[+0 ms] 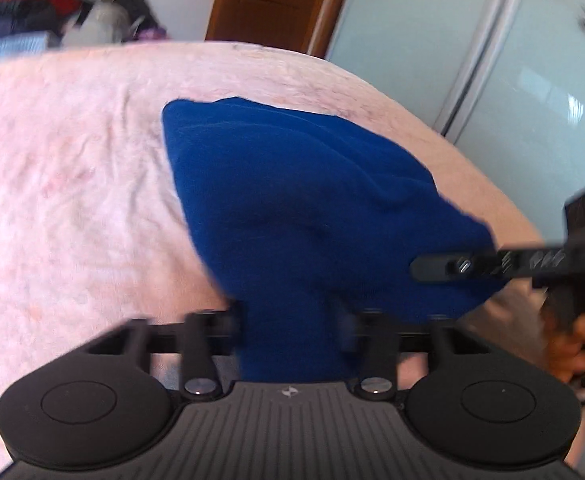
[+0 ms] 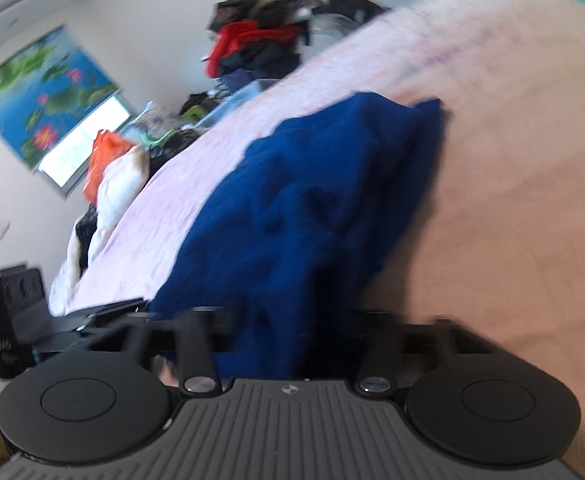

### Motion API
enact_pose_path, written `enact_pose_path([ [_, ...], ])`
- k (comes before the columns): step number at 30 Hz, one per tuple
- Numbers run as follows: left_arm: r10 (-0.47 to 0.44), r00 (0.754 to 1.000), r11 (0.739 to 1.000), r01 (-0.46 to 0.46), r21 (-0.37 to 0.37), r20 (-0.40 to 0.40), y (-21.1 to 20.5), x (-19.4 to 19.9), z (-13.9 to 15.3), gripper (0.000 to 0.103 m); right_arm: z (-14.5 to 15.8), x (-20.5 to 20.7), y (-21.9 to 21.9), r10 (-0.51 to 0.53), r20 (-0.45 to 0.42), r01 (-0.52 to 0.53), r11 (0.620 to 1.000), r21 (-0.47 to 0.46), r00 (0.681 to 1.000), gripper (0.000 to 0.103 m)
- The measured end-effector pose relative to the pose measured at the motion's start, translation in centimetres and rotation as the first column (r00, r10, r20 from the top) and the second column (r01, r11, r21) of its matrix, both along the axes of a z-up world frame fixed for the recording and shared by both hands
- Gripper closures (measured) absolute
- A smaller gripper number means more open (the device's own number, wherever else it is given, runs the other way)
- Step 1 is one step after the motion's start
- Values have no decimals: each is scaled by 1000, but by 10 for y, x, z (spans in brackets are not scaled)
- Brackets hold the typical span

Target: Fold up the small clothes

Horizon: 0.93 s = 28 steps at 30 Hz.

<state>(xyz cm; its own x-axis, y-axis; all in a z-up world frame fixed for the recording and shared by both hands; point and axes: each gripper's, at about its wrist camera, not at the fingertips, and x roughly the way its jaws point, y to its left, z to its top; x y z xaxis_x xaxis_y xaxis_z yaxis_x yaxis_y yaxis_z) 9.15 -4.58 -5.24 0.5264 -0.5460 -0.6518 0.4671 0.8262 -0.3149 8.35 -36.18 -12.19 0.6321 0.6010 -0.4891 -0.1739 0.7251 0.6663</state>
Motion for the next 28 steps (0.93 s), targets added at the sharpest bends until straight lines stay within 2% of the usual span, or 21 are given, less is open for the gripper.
enact_pose_path([
  [1,12,1000,999,-13,-35,-26,5,4,0,83,-2,0,0,-9,-5,9,1000,25,1000,81],
  [3,31,999,997,-33,-66,-36,12,6,0,87,-3,-1,3,-27,-6,27,999,33,1000,82],
  [7,47,997,998,-45,-49,54,22,-12,19,89,6,-12,11,-23,15,22,999,45,1000,83],
  [10,22,999,1000,-21,-13,48,21,-17,23,89,9,-16,19,-27,4,27,999,-44,1000,81],
  [13,52,997,997,-55,56,58,14,-25,19,87,15,-25,28,-40,23,43,987,-157,999,70],
  [15,72,994,993,-79,93,79,11,-35,20,79,21,-33,35,-62,47,71,972,-225,997,61],
  [16,77,993,991,-86,107,86,10,-40,21,72,26,-39,38,-85,64,99,958,-270,994,58],
  [18,95,991,984,-108,142,94,4,-45,21,53,32,-52,45,-137,101,164,922,-352,985,42],
  [19,110,989,980,-124,153,98,3,-44,19,36,34,-59,47,-156,114,187,909,-371,981,37],
  [20,119,987,978,-135,158,106,3,-48,18,30,34,-63,49,-165,118,198,903,-381,979,28],
  [21,123,986,976,-140,165,111,2,-49,17,30,33,-67,51,-165,115,197,902,-384,980,19],
  [23,128,985,970,-149,195,116,1,-54,15,30,30,-74,57,-166,105,195,896,-399,980,11],
  [28,170,977,951,-196,237,125,0,-62,15,29,30,-84,73,-224,104,247,859,-449,969,6],
])
